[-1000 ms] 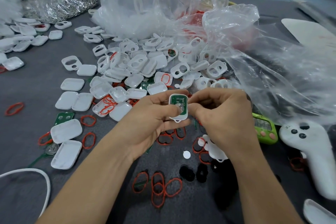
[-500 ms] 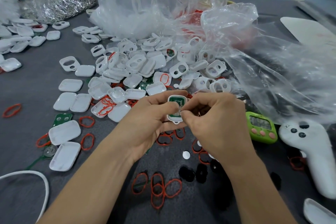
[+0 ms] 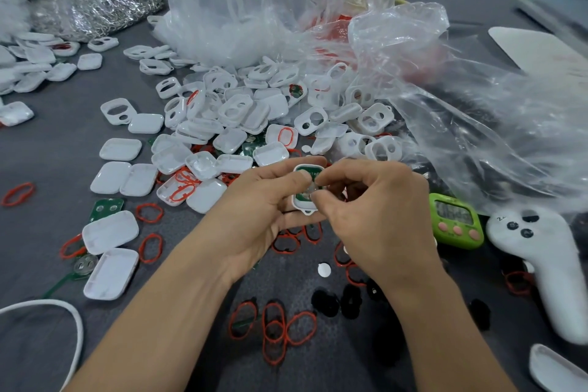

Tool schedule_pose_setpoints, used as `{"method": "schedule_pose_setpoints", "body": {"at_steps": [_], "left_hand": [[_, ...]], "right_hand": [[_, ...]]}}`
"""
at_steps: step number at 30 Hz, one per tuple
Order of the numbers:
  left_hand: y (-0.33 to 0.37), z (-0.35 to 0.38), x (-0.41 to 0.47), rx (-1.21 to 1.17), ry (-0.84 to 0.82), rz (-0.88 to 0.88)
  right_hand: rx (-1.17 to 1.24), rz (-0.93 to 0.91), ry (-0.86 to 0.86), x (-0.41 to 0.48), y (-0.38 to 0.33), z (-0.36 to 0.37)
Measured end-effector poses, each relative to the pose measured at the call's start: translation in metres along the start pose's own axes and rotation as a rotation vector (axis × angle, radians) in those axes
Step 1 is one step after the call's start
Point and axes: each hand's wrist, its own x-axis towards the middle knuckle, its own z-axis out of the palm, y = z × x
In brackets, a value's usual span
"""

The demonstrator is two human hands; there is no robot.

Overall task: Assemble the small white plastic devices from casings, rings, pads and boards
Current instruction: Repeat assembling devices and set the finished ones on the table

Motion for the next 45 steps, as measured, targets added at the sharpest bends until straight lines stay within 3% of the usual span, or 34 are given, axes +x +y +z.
{"method": "schedule_pose_setpoints", "body": {"at_steps": [9, 17, 22, 30, 34, 37, 41, 45], "left_hand": [[0.003, 0.0, -0.001, -0.007, -0.034, -0.042], [0.001, 0.003, 0.0, 0.028, -0.008, -0.018], [0.002, 0.0, 0.001, -0.009, 0.077, 0.003], [0.005, -0.002, 0.001, -0.03, 0.12, 0.05], [0.007, -0.004, 0.001, -0.039, 0.134, 0.063], [0.007, -0.003, 0.001, -0.039, 0.142, 0.061], [0.007, -0.002, 0.0, -0.025, 0.147, 0.064], [0.005, -0.001, 0.0, 0.03, 0.163, 0.087]], "right_hand": [[-0.014, -0.029, 0.019, -0.001, -0.003, 0.0], [0.102, 0.052, 0.022, 0.002, 0.0, -0.002], [-0.159, 0.202, 0.174, 0.011, 0.015, -0.015], [-0.299, 0.27, 0.021, 0.011, 0.013, -0.017], [-0.387, 0.219, -0.114, 0.014, 0.01, -0.007], [-0.419, 0.182, -0.119, 0.016, 0.013, -0.004], [-0.235, 0.206, 0.015, 0.016, 0.016, -0.011], [0.202, 0.252, 0.082, 0.016, 0.018, -0.023]]}}
